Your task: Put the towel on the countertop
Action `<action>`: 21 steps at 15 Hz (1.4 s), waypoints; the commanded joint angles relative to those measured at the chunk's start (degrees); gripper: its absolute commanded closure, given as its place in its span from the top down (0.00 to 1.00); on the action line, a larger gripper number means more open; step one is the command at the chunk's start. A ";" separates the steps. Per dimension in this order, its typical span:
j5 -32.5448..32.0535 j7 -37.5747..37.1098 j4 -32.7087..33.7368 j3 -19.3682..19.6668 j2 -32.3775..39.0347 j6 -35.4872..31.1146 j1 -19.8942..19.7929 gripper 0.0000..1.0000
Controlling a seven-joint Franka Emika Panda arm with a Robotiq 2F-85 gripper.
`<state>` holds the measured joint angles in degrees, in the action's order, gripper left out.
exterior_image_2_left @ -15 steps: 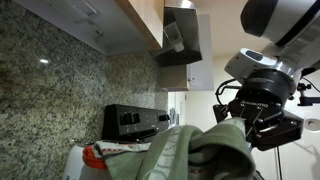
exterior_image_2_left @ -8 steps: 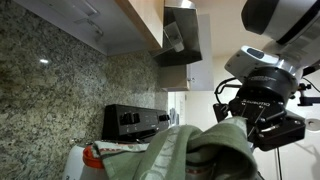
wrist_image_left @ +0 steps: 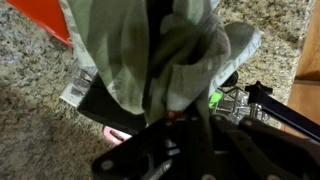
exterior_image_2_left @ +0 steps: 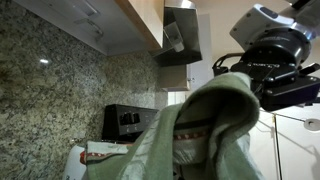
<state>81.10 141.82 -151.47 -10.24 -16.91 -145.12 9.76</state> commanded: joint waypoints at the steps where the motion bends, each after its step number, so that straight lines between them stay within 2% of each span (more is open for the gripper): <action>1: -0.96 -2.32 -0.96 -0.64 -3.51 1.19 0.50 0.01; 9: -0.67 -2.76 -0.04 -0.26 -3.22 2.44 0.44 0.01; 14: -0.88 -6.12 -0.58 -0.46 -6.10 6.21 1.08 0.01; 21: 0.72 -4.47 -0.16 -1.59 -10.09 7.93 2.57 0.01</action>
<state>81.18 137.87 -151.31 -11.57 -24.20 -138.70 12.20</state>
